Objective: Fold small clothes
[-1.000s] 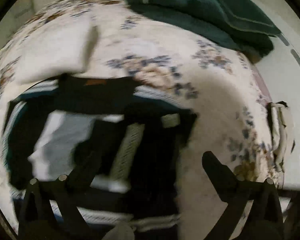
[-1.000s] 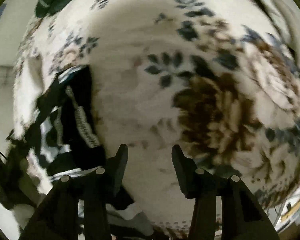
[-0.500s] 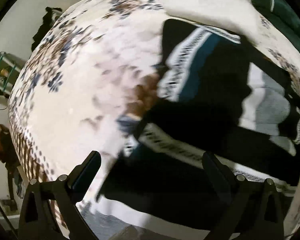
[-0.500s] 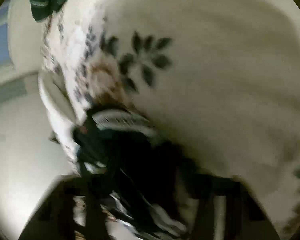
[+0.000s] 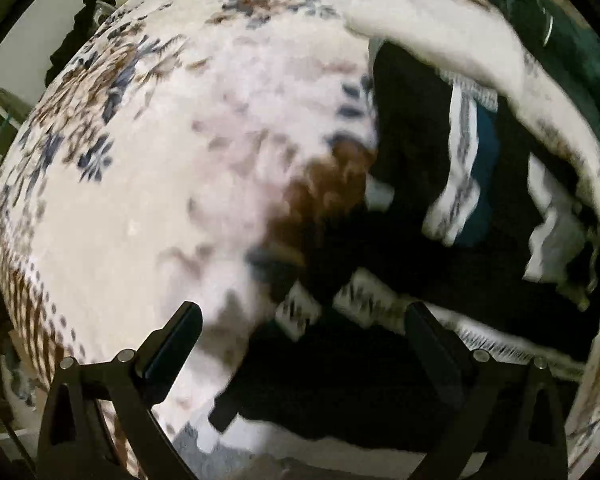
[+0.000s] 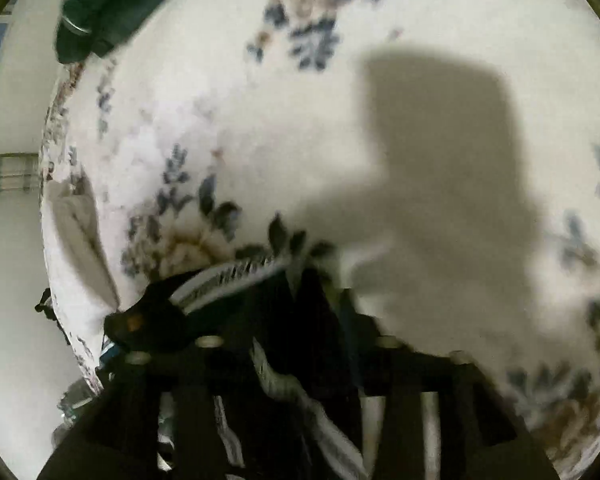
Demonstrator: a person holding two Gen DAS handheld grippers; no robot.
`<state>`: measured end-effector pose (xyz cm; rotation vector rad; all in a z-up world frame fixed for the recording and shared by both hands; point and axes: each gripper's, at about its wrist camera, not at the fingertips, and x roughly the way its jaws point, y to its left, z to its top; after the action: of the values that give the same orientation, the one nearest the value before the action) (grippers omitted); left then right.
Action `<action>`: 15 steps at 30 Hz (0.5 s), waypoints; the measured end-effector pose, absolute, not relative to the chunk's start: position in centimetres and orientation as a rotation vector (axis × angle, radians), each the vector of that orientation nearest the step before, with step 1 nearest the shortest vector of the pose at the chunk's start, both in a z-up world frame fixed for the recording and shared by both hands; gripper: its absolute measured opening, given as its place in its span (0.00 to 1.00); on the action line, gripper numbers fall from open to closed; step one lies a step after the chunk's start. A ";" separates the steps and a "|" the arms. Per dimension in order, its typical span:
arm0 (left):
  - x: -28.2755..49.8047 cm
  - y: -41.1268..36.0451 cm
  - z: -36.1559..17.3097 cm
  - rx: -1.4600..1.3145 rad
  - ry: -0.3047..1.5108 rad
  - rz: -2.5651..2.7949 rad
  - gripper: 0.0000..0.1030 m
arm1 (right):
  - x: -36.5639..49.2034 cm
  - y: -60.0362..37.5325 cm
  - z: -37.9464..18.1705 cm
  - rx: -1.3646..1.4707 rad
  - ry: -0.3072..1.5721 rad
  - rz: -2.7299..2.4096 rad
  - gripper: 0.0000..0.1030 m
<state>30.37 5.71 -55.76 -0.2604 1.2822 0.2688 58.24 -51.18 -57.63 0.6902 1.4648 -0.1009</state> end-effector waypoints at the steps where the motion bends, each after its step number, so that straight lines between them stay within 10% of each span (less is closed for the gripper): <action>1: 31.1 6.1 -55.3 -0.263 1.265 0.258 1.00 | 57.3 -50.8 -56.5 0.676 1.451 -0.079 0.49; 12: 39.7 6.4 -56.9 -0.195 1.232 0.163 1.00 | 53.5 -43.8 -58.9 0.652 1.603 0.015 0.48; 14: 39.8 6.5 -57.4 -0.200 1.241 0.160 1.00 | 53.5 -43.1 -58.4 0.626 1.544 0.017 0.03; 15: 39.7 6.5 -57.5 -0.201 1.245 0.162 1.00 | 53.5 -43.1 -57.5 0.609 1.495 0.006 0.03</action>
<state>39.72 6.55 -57.51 -0.2013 1.2454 0.1622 53.49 -43.07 -57.51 0.6091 1.4952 0.0057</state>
